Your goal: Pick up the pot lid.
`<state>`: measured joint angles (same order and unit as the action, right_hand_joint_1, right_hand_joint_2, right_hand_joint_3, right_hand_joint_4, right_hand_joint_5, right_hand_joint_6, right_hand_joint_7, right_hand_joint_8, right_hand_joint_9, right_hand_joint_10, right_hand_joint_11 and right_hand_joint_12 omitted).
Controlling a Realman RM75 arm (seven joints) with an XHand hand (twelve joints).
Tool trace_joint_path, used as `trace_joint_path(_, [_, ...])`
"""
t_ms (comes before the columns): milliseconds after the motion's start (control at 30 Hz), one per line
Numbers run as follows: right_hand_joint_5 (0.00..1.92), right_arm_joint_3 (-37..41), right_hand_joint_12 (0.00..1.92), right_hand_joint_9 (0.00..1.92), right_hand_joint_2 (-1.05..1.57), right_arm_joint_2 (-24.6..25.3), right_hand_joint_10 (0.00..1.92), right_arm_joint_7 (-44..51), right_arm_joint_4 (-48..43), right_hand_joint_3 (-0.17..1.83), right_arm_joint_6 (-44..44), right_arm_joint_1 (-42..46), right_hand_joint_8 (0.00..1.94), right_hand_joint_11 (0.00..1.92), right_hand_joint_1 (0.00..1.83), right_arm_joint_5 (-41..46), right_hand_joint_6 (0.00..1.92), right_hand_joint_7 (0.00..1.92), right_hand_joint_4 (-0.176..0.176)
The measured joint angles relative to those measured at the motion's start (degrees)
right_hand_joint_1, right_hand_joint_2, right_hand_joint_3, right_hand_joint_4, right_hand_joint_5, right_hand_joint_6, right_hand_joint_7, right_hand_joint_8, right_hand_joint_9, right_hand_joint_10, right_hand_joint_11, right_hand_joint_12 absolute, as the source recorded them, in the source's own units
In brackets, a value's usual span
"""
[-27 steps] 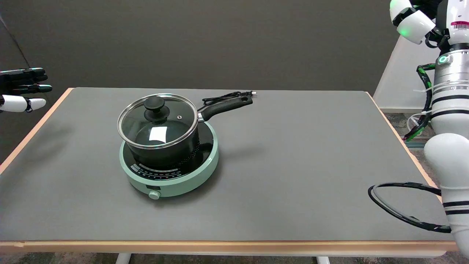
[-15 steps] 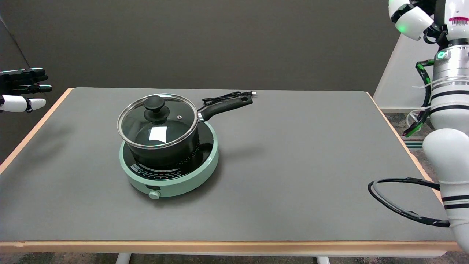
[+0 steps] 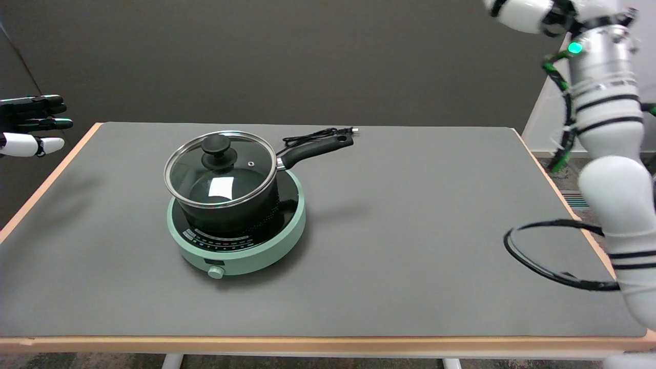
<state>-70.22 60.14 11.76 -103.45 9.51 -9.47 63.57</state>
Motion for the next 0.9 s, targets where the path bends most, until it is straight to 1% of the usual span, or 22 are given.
trace_joint_path(167, [0.55,-6.9,1.24,0.77,0.68,-1.0,0.56,0.0,1.7,0.76,-3.3,-6.2,0.26,0.63,0.41,-0.5,0.25,0.73,0.152])
trace_joint_path(400, [0.53,-18.1,1.24,0.76,0.64,-1.5,0.54,0.0,7.6,0.78,-6.4,-16.7,0.25,0.62,0.45,-0.8,0.23,0.70,0.147])
trace_joint_path(533, [0.50,-26.3,1.23,0.74,0.60,-1.4,0.50,-0.1,12.2,0.81,-7.8,-23.8,0.23,0.61,0.50,-1.0,0.22,0.67,0.151])
trace_joint_path(600, [0.49,-31.0,1.23,0.72,0.56,-1.3,0.53,-0.1,14.5,0.87,-8.4,-27.6,0.22,0.61,0.52,-1.0,0.21,0.68,0.151])
trace_joint_path(700, [0.46,-37.5,1.22,0.73,0.57,-1.2,0.48,-0.1,17.3,0.83,-9.3,-32.6,0.22,0.61,0.53,-1.0,0.20,0.65,0.152])
trace_joint_path(767, [0.46,-41.9,1.23,0.71,0.55,-1.0,0.51,-0.1,19.2,0.89,-10.1,-36.1,0.21,0.61,0.54,-1.1,0.20,0.65,0.151])
trace_joint_path(900, [0.47,-49.0,1.21,0.72,0.55,-0.7,0.49,-0.1,21.9,0.88,-12.0,-41.7,0.21,0.61,0.60,-1.1,0.20,0.65,0.158])
